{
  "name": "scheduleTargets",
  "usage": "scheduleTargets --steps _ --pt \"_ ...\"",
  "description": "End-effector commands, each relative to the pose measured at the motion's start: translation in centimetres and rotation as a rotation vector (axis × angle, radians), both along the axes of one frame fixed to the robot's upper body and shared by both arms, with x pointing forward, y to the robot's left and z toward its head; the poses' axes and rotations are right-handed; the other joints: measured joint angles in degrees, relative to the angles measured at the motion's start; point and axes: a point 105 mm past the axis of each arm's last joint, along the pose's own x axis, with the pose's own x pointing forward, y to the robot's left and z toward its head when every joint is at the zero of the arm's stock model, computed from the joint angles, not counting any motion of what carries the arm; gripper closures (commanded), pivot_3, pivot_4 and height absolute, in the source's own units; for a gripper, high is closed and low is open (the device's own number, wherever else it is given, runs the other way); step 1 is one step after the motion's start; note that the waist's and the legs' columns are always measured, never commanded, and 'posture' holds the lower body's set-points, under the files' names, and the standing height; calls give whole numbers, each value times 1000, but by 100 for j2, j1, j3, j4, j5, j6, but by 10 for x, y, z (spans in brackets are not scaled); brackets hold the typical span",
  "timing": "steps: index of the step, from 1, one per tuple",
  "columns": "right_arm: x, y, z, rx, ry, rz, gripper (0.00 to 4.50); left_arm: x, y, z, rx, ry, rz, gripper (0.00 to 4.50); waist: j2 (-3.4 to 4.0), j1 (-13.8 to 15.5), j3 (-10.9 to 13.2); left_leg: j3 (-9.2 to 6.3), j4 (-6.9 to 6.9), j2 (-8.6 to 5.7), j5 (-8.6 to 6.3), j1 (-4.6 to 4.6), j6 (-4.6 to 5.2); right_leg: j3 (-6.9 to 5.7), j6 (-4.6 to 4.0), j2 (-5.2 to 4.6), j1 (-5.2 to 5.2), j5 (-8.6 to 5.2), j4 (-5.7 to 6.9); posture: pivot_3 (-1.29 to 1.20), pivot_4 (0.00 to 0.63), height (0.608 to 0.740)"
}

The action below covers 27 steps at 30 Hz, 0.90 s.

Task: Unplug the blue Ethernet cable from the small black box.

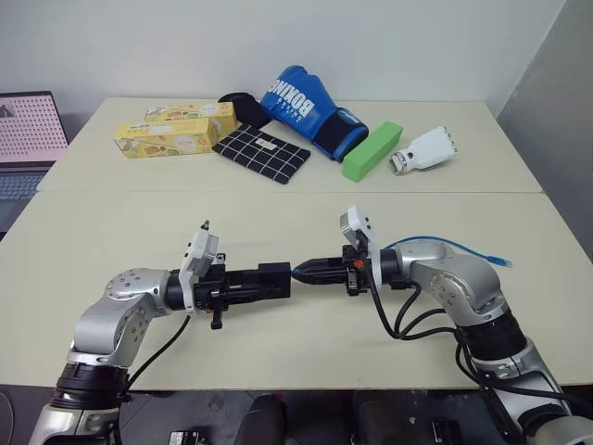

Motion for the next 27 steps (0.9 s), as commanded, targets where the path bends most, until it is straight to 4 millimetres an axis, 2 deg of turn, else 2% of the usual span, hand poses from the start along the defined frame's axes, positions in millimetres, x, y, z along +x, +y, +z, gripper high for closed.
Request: scheduleTargets --steps 1,6,9,10,14,15,20,21,22,27 --pt "4 -17 0 -16 28 -21 4410 -6 14 9 0 -23 42 3713 0 -1 0 1 -1 1 0 0 0 2 0 0 0 0 -1 0 150 740" --pt "8 -33 -1 -26 50 -56 4422 -5 29 6 3 -20 134 3713 0 5 0 -1 0 2 0 0 0 1 0 -2 0 0 -1 0 150 740" --pt "16 -41 1 -17 28 -118 4422 -4 33 5 2 -22 182 3713 0 5 0 0 1 1 0 0 0 0 0 -1 0 0 -1 0 150 740" --pt "25 -45 1 -23 -3 -168 4422 -4 34 5 2 -25 201 3713 0 5 0 0 0 1 0 0 0 1 0 -2 0 0 -1 0 150 740" --pt "87 -68 -5 -84 -274 -537 4422 2 37 3 -6 -23 318 3713 -1 4 -1 2 1 1 0 0 0 2 0 -3 0 0 -1 0 150 740" --pt "96 -69 -10 -96 -318 -595 4422 4 36 2 4 -23 346 3713 -1 2 -1 4 2 0 0 0 0 3 0 -3 0 0 0 0 150 740" --pt "117 -59 -31 -92 -354 -727 4422 11 30 4 -3 -18 403 3713 -1 -3 0 9 -2 2 1 -1 -1 6 0 -2 -5 0 2 0 150 740" --pt "118 -56 -34 -93 -357 -737 3720 14 29 6 -4 -25 418 3713 -1 -3 0 9 -2 2 1 -1 -1 6 0 -2 -5 0 2 0 150 740" --pt "119 -53 -36 -89 -350 -733 3622 15 29 6 -2 -26 425 3713 -1 -2 0 8 -1 3 1 -3 -2 5 -1 -2 -6 1 2 0 150 740" --pt "111 -47 -34 -79 -340 -647 2355 25 35 4 38 -54 520 3713 -1 0 0 7 1 4 1 -5 -2 7 -1 -3 -6 1 3 0 150 740"
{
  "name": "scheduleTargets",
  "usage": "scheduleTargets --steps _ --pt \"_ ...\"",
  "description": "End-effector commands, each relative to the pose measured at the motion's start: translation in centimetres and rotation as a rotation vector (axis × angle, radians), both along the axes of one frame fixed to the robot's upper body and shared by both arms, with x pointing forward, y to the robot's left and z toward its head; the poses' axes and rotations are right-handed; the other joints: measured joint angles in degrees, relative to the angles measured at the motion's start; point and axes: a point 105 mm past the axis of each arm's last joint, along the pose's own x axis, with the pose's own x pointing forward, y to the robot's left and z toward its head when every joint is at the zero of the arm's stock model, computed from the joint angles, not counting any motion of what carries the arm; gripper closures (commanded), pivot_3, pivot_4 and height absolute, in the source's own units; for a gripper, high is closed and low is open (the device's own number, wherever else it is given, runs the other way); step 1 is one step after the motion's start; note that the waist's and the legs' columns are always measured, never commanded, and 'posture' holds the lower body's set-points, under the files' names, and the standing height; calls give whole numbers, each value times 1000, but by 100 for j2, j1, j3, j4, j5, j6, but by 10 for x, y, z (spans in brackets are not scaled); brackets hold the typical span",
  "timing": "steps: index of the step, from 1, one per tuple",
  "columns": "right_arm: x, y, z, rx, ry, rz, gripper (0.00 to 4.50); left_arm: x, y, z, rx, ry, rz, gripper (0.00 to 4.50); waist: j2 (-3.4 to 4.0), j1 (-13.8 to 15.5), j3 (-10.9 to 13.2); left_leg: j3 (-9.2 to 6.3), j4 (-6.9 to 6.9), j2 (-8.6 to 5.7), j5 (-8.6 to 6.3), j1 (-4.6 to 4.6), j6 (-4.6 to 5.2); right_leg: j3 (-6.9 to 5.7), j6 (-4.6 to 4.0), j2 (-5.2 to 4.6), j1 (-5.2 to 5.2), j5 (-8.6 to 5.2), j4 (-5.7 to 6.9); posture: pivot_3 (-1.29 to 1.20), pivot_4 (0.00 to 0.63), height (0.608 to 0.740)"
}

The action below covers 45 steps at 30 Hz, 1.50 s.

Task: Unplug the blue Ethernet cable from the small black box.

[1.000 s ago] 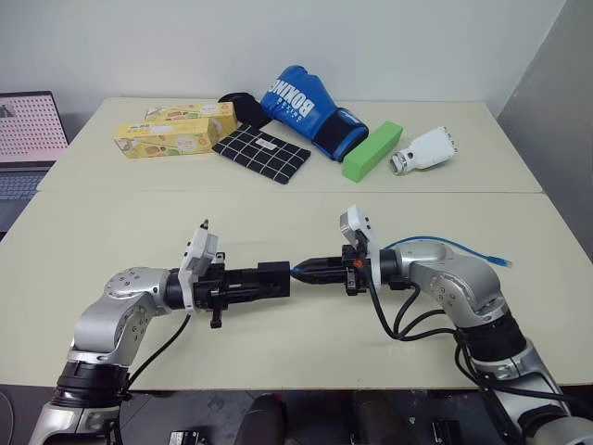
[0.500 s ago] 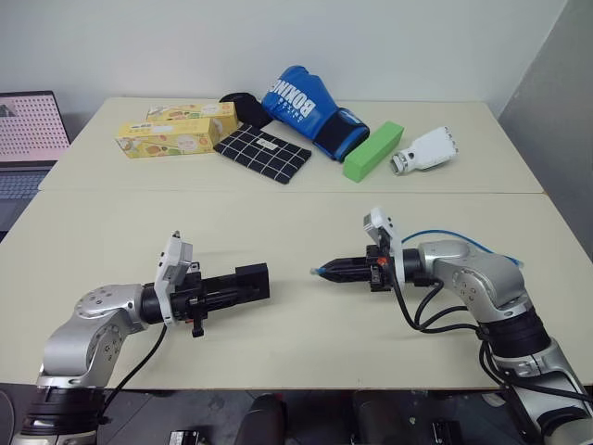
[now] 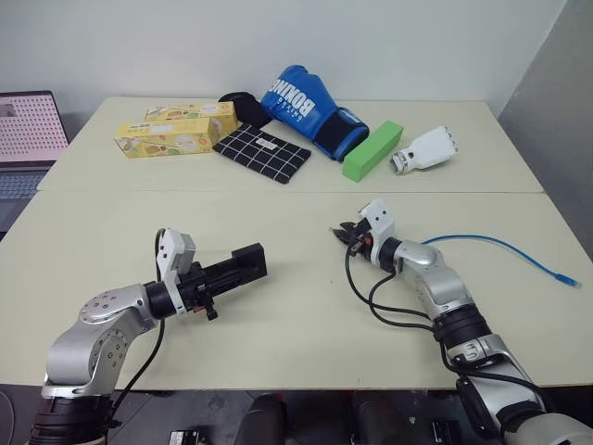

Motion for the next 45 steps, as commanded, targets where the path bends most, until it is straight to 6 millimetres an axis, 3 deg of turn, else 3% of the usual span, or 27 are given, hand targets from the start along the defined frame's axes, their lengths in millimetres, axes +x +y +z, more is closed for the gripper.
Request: scheduleTargets --steps 1,6,13,22,24,32,36,40,45 --pt "-6 3 23 2 -52 107 2127 8 3 6 39 -58 66 3713 0 2 0 0 0 0 0 0 0 0 0 0 0 0 0 0 150 740" --pt "-45 5 48 -46 -92 371 898 35 25 6 132 -212 287 3713 2 16 1 -5 2 -1 0 -4 1 -5 0 0 1 0 -2 0 150 740" --pt "-79 19 75 -150 -182 527 898 65 67 5 172 -415 636 3713 -3 4 -2 -11 4 -4 0 -5 1 -9 0 -3 -1 0 0 0 150 740" --pt "-88 34 74 -229 -205 591 898 79 75 -19 147 -430 712 3713 -4 23 -3 -15 10 -11 0 -14 0 -16 2 -7 -2 1 -3 0 150 740" --pt "-87 34 73 -241 -206 591 876 81 76 -23 124 -409 715 3005 -4 26 -3 -19 10 -12 0 -15 0 -20 2 -7 -2 1 -2 0 150 740" --pt "-88 34 70 -254 -202 582 876 71 75 -35 59 -340 696 1230 -5 14 -3 -20 9 -12 0 -14 0 -20 1 -7 -2 1 -2 0 150 740" --pt "-89 33 68 -239 -190 562 876 52 84 -32 98 -325 730 538 -5 -12 -3 -25 7 -4 0 -12 0 -14 2 -7 -2 1 -1 0 150 740" --pt "-90 27 65 -224 -163 531 876 35 94 -27 165 -259 759 538 -5 2 -4 -37 6 0 0 -15 0 -12 1 -9 -6 1 0 0 150 740" --pt "-84 -7 63 -228 -97 439 876 12 102 0 326 -270 686 538 -5 27 -3 -36 8 -1 0 -16 0 -15 2 -9 1 1 0 0 150 740"
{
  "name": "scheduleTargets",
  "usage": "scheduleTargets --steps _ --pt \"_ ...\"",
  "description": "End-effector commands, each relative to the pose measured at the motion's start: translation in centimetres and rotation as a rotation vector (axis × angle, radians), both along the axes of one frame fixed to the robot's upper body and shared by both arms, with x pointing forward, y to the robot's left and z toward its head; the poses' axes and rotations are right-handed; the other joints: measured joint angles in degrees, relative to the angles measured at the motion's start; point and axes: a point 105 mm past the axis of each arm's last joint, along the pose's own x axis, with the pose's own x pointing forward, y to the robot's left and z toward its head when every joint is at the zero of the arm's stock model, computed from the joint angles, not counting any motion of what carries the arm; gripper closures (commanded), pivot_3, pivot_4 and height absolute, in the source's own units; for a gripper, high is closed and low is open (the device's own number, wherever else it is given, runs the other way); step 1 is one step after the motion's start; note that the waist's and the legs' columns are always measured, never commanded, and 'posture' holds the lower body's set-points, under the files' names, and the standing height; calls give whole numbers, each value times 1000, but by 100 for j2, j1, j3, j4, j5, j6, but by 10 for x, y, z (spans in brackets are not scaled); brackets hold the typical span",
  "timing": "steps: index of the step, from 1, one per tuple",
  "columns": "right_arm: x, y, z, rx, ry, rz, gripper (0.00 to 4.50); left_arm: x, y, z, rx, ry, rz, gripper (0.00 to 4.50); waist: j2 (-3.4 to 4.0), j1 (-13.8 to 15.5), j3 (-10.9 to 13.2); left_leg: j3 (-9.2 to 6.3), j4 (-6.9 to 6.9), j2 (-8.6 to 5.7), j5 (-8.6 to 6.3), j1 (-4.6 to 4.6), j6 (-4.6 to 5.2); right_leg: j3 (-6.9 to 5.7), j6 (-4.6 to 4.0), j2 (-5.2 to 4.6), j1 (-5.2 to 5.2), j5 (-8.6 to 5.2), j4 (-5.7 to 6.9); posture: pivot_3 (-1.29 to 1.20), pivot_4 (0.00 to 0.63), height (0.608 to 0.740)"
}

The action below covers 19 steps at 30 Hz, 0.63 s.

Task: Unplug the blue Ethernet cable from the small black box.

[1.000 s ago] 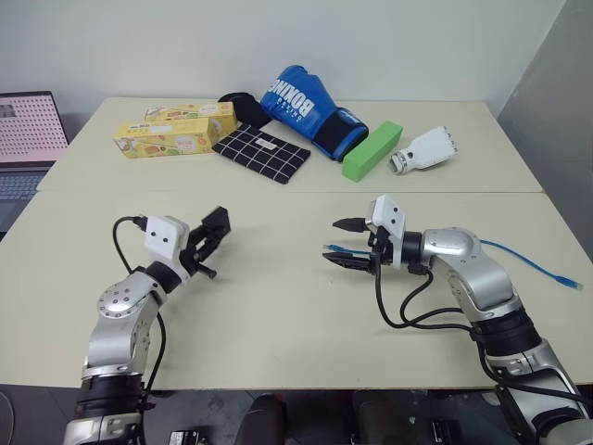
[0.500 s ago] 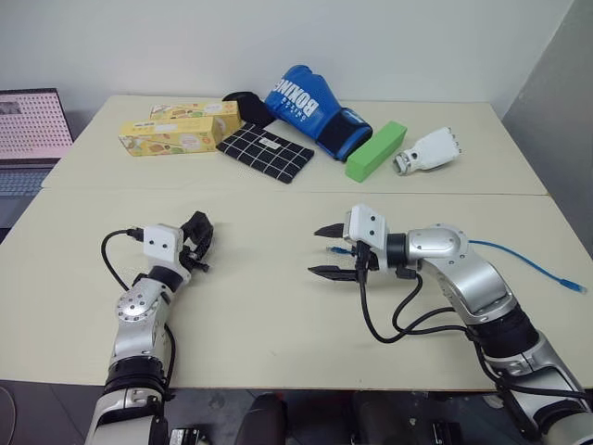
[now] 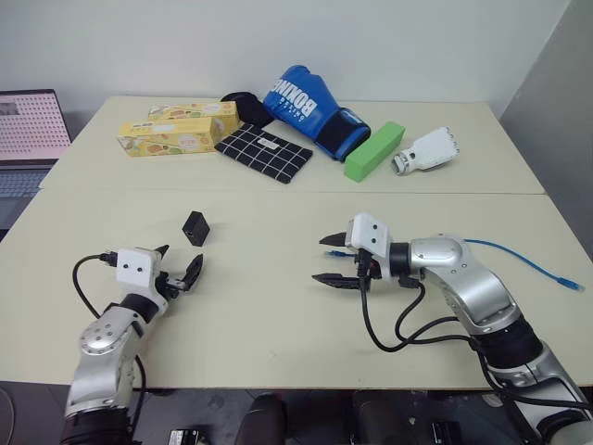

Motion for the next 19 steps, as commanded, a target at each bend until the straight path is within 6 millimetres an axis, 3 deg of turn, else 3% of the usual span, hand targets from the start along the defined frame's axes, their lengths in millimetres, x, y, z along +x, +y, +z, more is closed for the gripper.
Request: scheduleTargets --steps 1,5,10,19 --pt "6 -34 16 -6 -25 -75 876 -12 4 42 99 -31 -62 538 1 16 1 -1 0 1 0 -1 0 2 0 0 2 0 -4 0 150 740" --pt "7 -69 21 -77 -22 -111 876 -24 3 60 143 14 -172 538 1 20 1 5 -2 -3 0 1 1 -3 1 1 5 0 -5 0 150 740" --pt "-1 -98 31 -148 -20 -102 876 -39 7 74 201 114 -300 538 4 -8 3 18 -6 -4 -1 3 2 -1 0 2 2 -1 -11 0 150 740" --pt "-7 -113 38 -170 -9 -118 876 -41 -4 80 119 158 -409 538 8 -9 5 27 -8 0 -1 9 3 4 -1 8 2 -2 -9 0 150 740"
